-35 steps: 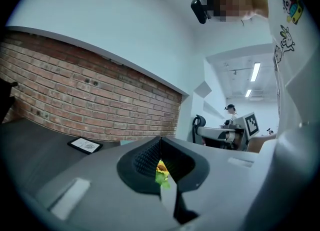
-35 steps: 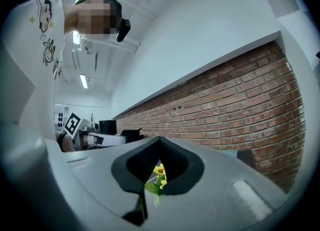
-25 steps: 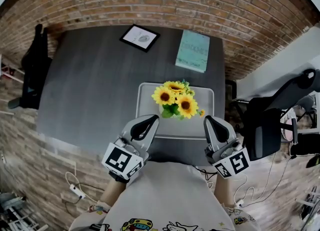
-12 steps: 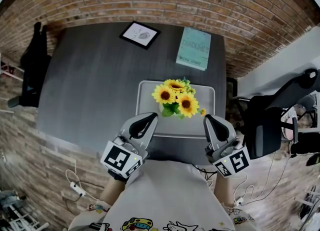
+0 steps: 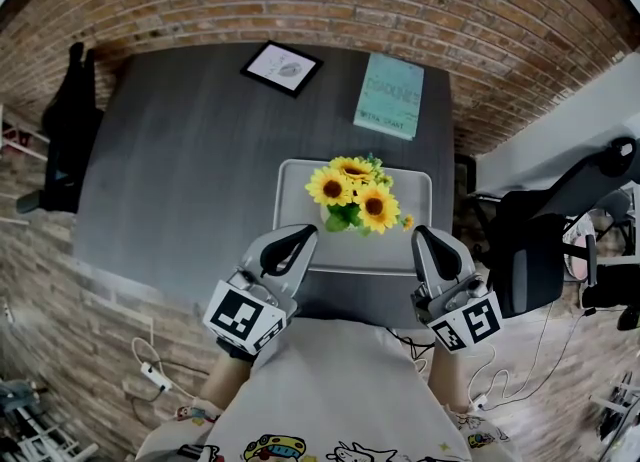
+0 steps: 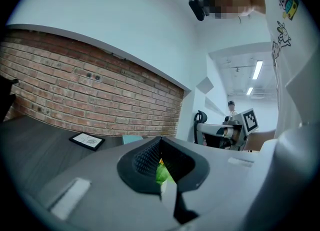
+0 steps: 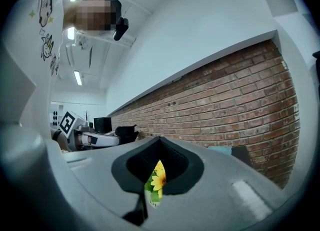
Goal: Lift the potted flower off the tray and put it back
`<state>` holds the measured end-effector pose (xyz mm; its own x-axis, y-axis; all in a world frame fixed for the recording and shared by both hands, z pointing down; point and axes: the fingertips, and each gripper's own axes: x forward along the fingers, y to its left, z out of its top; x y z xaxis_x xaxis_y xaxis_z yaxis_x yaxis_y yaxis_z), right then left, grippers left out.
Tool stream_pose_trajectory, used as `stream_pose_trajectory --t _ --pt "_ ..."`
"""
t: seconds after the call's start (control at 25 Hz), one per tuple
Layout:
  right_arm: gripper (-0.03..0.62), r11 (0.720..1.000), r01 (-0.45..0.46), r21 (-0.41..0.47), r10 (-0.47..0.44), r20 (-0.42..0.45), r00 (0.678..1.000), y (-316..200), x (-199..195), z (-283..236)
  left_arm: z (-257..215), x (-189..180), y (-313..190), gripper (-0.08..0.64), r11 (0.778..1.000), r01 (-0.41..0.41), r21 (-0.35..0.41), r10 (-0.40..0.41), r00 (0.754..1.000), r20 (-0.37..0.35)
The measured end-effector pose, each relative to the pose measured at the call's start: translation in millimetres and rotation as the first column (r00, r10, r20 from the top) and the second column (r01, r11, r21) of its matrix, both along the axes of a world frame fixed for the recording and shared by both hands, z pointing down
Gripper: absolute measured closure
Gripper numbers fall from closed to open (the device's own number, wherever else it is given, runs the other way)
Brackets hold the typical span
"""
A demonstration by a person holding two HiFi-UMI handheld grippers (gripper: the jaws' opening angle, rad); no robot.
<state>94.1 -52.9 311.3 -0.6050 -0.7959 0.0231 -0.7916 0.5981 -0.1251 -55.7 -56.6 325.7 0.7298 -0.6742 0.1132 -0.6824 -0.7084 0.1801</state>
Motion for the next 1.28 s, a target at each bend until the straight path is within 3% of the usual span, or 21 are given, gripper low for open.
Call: stream_pose_trajectory --t 1.28 --pt "0.591 0.999 -0.004 -0.048 0.006 0.04 0.999 -5.8 1.0 8.8 9.6 -2.5 -2.8 0.558 1.0 0.02 -0.009 -0.02 1.0 0.024"
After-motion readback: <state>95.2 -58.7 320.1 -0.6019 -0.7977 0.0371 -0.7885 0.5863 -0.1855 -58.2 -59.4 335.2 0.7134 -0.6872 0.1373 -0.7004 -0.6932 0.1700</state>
